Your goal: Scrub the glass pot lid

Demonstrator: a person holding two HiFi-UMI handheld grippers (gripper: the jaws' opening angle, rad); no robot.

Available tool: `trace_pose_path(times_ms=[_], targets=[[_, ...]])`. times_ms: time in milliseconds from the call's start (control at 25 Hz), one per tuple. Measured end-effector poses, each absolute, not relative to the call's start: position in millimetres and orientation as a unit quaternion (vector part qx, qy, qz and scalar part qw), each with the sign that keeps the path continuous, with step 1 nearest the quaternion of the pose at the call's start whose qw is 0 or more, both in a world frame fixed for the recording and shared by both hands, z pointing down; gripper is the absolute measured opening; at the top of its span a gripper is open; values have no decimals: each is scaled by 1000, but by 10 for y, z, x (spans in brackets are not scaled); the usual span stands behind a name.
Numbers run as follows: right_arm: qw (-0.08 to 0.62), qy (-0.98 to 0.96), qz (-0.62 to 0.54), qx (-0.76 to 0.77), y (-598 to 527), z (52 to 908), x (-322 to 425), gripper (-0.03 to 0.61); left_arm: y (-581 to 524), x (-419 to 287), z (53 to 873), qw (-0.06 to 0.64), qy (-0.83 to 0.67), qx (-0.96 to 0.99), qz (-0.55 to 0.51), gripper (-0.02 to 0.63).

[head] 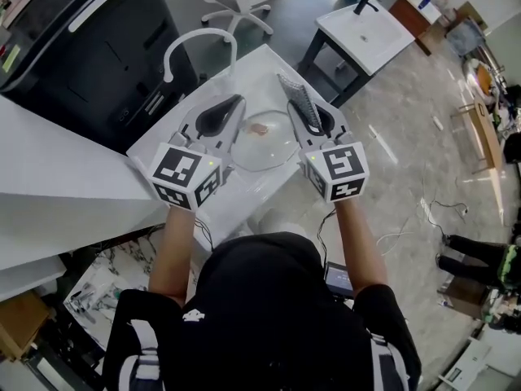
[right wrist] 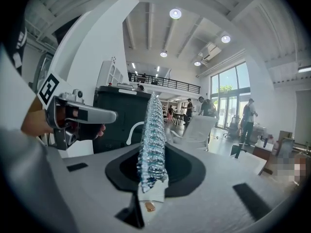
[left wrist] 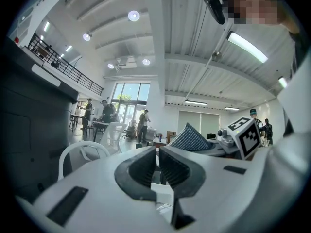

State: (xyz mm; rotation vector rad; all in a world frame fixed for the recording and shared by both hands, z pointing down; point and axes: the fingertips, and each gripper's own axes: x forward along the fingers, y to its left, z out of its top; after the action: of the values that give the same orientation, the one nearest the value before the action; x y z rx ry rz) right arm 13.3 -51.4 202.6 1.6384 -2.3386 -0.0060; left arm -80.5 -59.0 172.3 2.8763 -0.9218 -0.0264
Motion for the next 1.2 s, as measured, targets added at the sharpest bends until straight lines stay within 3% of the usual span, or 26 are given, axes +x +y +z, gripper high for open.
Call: trace_pose_path(times_ms=[480,1200], targets=[[165,-811,15,560,-636,2332,201,71,-746,-825,2125,102,-310,945,11,14],[195,-824,66,528,-967,2843,708,71,-941,-274,2703,122,-318,937,81,14]])
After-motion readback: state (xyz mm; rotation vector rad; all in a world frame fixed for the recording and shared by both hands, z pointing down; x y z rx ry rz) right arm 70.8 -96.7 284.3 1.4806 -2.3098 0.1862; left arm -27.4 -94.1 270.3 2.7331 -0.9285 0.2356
